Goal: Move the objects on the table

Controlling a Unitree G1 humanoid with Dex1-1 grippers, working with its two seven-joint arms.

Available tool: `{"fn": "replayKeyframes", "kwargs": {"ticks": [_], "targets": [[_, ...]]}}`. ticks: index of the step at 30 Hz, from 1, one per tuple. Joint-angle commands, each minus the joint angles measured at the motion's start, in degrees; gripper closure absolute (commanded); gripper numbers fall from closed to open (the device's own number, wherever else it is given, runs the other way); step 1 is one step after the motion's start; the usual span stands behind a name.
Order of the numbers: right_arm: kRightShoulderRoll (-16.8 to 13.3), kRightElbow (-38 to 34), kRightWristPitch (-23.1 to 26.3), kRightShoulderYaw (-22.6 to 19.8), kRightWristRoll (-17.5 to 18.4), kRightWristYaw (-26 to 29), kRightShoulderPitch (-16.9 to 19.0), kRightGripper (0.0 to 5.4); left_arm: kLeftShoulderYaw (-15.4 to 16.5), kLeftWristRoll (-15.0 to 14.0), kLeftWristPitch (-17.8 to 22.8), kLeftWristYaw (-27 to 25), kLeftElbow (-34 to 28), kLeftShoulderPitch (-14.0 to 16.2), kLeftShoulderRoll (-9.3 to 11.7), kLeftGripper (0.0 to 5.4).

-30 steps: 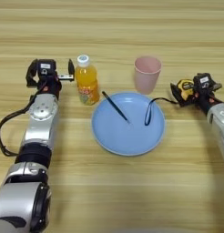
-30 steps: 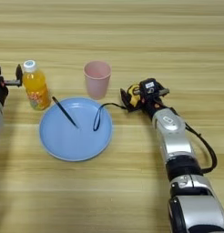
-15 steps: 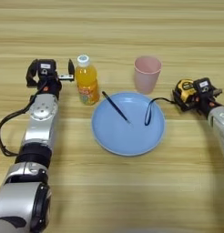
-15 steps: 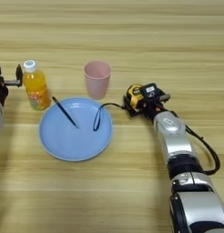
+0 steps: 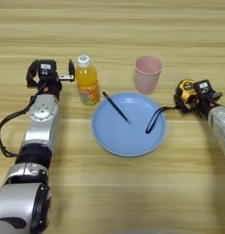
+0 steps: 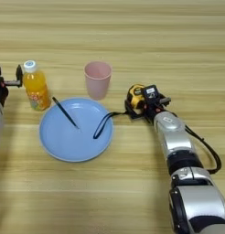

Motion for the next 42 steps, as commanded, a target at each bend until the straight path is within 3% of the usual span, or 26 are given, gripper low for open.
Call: {"fn": "replayKeyframes", "kwargs": {"ticks": [1, 6, 11, 20, 26, 32, 35, 42], "targets": [[-0.29, 1.24, 1.65, -0.3, 0.3, -0.36, -0.81, 0.58, -0.41, 0.94, -0.06, 0.08, 0.42, -1.13, -0.29, 0.0], [-0.37, 1.97, 1.63, -0.71, 0.56, -0.56, -1.45, 0.72, -0.46, 1.0, -0.03, 0.17, 0.52, -1.25, -0.38, 0.0], [-1.79, -1.78, 2.98, -1.55, 0.55, -1.49, 0.29, 0.72, -0.63, 1.14, 0.09, 0.44, 0.26, -1.24, -0.66, 0.0], [-4.14, 5.3, 0.62, -3.71, 0.27, -6.43, -5.81, 0.73, -0.85, 1.23, 0.12, 0.7, 0.03, -1.14, -0.85, 0.0], [-4.93, 2.86, -0.22, -6.01, 2.55, -6.14, -10.55, 0.73, -0.93, 1.18, 0.12, 0.73, 0.0, -1.13, -0.83, 0.0], [-5.55, -4.54, 1.75, -6.69, 4.14, -5.0, -12.7, 0.73, -0.98, 1.13, 0.11, 0.77, 0.01, -1.13, -0.82, 0.0], [-5.0, -7.03, 2.59, -6.54, 4.83, -4.11, -12.72, 0.73, -0.99, 1.11, 0.12, 0.79, -0.05, -1.1, -0.82, 0.0], [-0.14, -4.99, 2.47, -2.66, 3.46, -2.45, -8.46, 0.73, -0.94, 1.05, 0.04, 0.7, -0.17, -0.89, -0.72, 0.0]]}}
